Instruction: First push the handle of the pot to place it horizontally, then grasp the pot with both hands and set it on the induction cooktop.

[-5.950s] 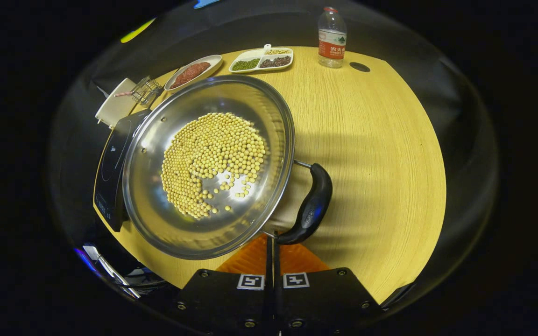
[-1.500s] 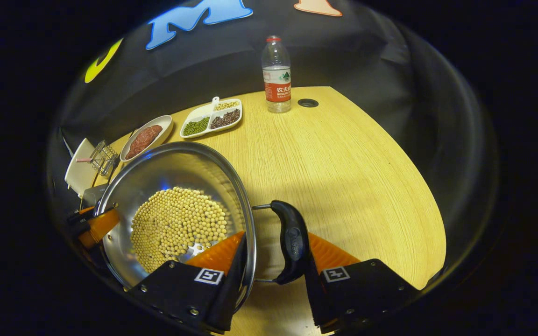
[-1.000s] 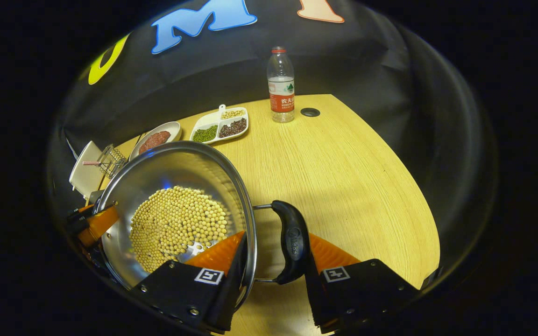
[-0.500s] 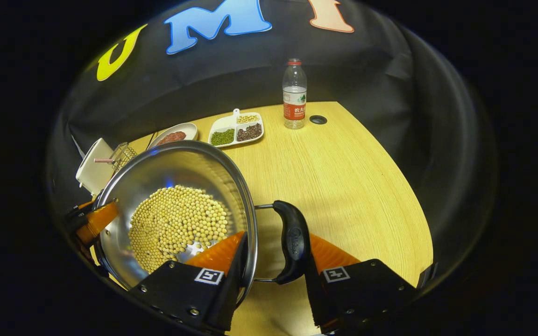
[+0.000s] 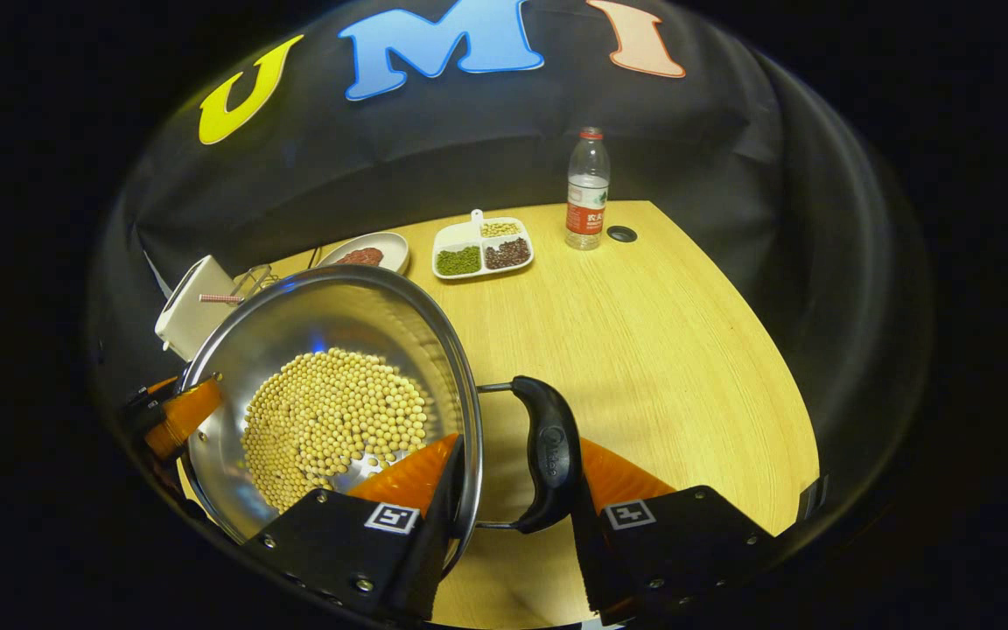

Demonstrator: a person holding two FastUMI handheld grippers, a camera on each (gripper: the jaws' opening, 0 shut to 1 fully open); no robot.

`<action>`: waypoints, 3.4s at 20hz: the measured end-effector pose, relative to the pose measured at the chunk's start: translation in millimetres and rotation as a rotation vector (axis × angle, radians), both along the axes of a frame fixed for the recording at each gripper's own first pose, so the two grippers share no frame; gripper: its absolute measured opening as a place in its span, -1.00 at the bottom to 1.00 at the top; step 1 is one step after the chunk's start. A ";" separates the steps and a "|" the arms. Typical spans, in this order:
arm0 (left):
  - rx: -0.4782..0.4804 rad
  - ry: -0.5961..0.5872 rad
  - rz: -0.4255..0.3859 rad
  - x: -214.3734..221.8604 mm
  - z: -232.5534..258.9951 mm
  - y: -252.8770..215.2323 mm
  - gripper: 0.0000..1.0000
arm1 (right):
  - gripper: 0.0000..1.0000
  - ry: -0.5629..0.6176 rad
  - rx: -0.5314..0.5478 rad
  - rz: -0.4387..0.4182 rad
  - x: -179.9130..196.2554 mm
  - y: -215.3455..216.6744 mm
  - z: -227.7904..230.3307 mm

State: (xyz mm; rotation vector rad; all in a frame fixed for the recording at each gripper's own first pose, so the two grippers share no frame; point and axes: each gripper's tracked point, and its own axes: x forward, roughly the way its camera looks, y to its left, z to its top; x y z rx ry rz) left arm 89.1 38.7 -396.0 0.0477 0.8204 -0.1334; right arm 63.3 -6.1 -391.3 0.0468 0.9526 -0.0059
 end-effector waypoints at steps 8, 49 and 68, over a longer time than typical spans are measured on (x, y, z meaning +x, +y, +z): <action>0.006 -0.007 0.048 -9.3 6.3 58.5 0.33 | 0.25 0.007 0.005 0.041 -4.7 54.0 4.9; 0.044 -0.004 0.150 15.0 -56.2 245.7 0.33 | 0.25 0.071 0.002 0.102 18.4 237.2 -53.2; -0.033 -0.061 0.164 -7.3 -36.3 268.1 0.36 | 0.32 0.039 0.006 0.144 18.0 242.4 -46.8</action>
